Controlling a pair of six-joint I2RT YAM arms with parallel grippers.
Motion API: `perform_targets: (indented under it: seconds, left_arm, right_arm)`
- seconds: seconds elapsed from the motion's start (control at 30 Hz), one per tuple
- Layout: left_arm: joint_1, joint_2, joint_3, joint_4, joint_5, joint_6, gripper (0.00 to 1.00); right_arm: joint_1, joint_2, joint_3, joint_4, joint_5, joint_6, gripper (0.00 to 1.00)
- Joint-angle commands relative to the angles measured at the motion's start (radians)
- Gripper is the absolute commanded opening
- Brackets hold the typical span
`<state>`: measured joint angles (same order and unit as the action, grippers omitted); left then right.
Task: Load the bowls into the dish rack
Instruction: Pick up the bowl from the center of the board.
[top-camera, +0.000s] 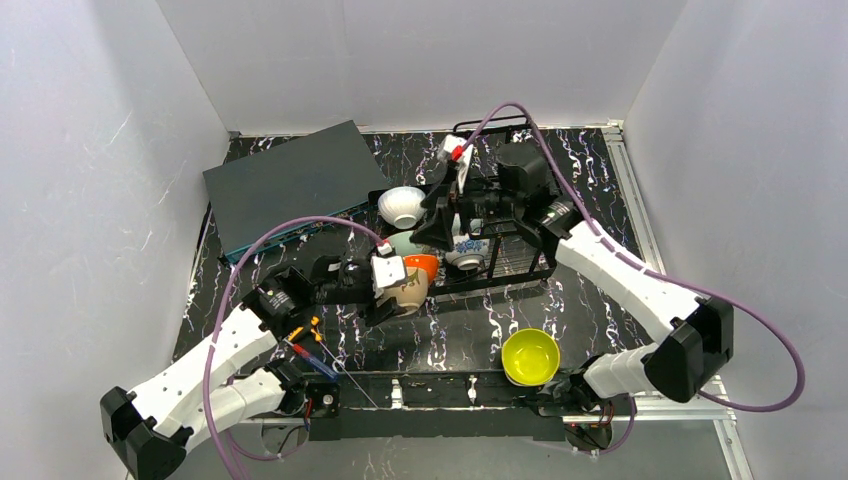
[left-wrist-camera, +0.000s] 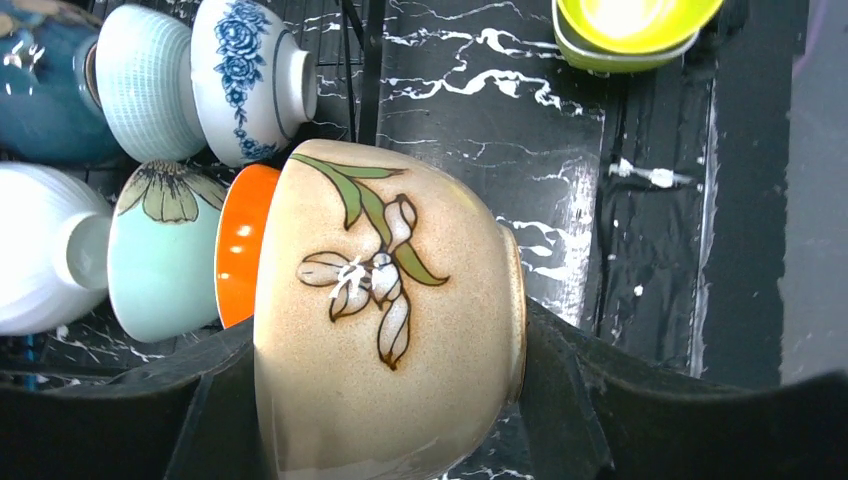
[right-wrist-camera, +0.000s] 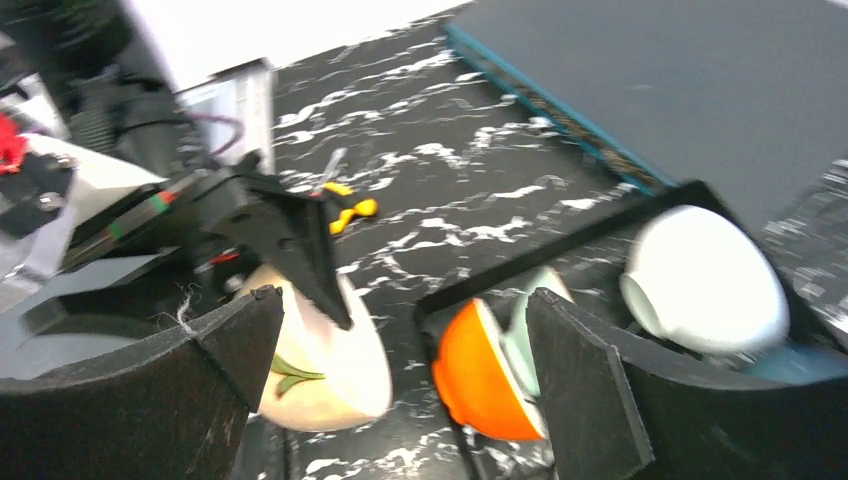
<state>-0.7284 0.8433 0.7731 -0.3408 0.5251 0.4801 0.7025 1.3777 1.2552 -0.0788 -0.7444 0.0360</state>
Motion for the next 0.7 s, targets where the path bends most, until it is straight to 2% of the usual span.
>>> perform_targets:
  seconds: [0.0,0.17,0.3,0.4,0.67]
  left_arm:
    - [0.0,-0.02,0.008,0.149,-0.083,-0.229,0.0]
    - [0.0,-0.013,0.05,0.184,-0.191,-0.419,0.0]
    - [0.0,0.033,0.156,0.118,-0.273,-0.565,0.0]
    - [0.0,0.082,0.249,0.056,-0.278,-0.624,0.0]
    - [0.001,0.182,0.427,0.005,-0.255,-0.79,0.0]
  right_arm:
    - [-0.047,-0.067,0.033,-0.048,0.302,-0.012,0.99]
    - [-0.141,-0.115,0.039,-0.046,0.447,0.07,0.99]
    - [-0.259,-0.151,0.036,-0.047,0.505,0.15,0.99]
    - [-0.335,-0.181,0.024,-0.057,0.574,0.202,0.99]
    - [-0.454,-0.225,0.002,-0.205,0.934,0.217,0.99]
